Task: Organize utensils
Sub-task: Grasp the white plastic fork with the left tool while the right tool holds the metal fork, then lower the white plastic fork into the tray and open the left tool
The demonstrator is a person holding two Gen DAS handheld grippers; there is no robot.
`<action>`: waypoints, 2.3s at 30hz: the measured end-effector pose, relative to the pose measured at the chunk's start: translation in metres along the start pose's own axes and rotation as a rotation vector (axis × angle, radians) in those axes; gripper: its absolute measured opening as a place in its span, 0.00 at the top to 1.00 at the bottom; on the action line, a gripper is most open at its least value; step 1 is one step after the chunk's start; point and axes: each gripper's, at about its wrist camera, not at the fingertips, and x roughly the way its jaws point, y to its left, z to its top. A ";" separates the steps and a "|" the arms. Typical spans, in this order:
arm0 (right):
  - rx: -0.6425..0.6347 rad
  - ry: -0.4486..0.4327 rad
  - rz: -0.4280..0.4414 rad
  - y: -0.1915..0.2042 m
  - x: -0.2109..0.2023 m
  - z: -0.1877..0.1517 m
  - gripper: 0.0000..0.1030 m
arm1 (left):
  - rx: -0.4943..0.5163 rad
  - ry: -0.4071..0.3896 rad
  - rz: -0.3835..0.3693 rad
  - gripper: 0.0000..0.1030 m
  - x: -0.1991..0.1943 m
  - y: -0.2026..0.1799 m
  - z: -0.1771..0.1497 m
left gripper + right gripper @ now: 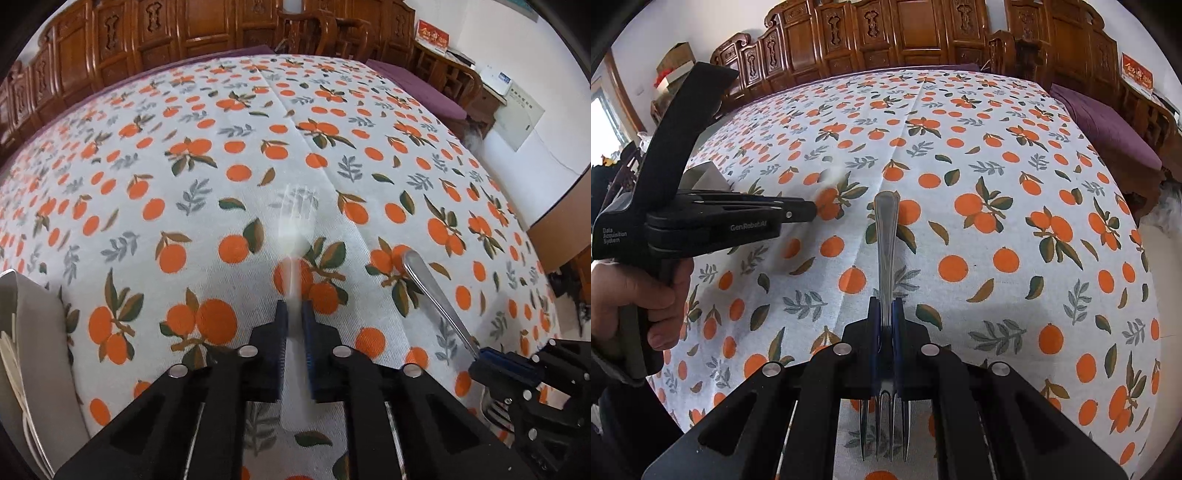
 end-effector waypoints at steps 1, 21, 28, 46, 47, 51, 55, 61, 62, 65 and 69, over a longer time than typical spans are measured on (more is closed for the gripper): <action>0.000 -0.001 0.000 0.001 -0.001 0.000 0.92 | 0.005 0.004 0.002 0.93 -0.002 0.001 -0.001; -0.043 -0.046 0.027 0.065 -0.015 0.023 0.92 | 0.034 -0.125 0.037 0.93 -0.122 0.062 -0.035; -0.078 -0.051 0.045 0.098 -0.014 0.032 0.92 | -0.009 -0.148 0.050 0.93 -0.147 0.100 -0.054; -0.137 -0.037 0.096 0.154 -0.003 0.046 0.92 | -0.089 -0.064 0.087 0.93 -0.123 0.159 -0.085; -0.136 -0.036 0.098 0.155 -0.003 0.047 0.92 | -0.089 -0.060 0.087 0.93 -0.120 0.159 -0.084; -0.141 -0.037 0.104 0.161 -0.004 0.050 0.92 | -0.097 -0.035 0.096 0.93 -0.107 0.162 -0.083; -0.146 -0.040 0.109 0.165 -0.004 0.053 0.92 | -0.106 -0.031 0.098 0.92 -0.104 0.165 -0.082; -0.154 -0.044 0.124 0.179 -0.006 0.058 0.92 | -0.120 -0.058 0.092 0.92 -0.119 0.171 -0.086; -0.157 -0.044 0.126 0.181 -0.005 0.059 0.92 | -0.123 -0.065 0.092 0.92 -0.123 0.173 -0.087; -0.169 -0.046 0.137 0.194 -0.005 0.062 0.92 | -0.132 -0.087 0.089 0.92 -0.137 0.178 -0.091; -0.178 -0.050 0.161 0.214 -0.003 0.068 0.92 | -0.139 -0.114 0.101 0.91 -0.156 0.189 -0.097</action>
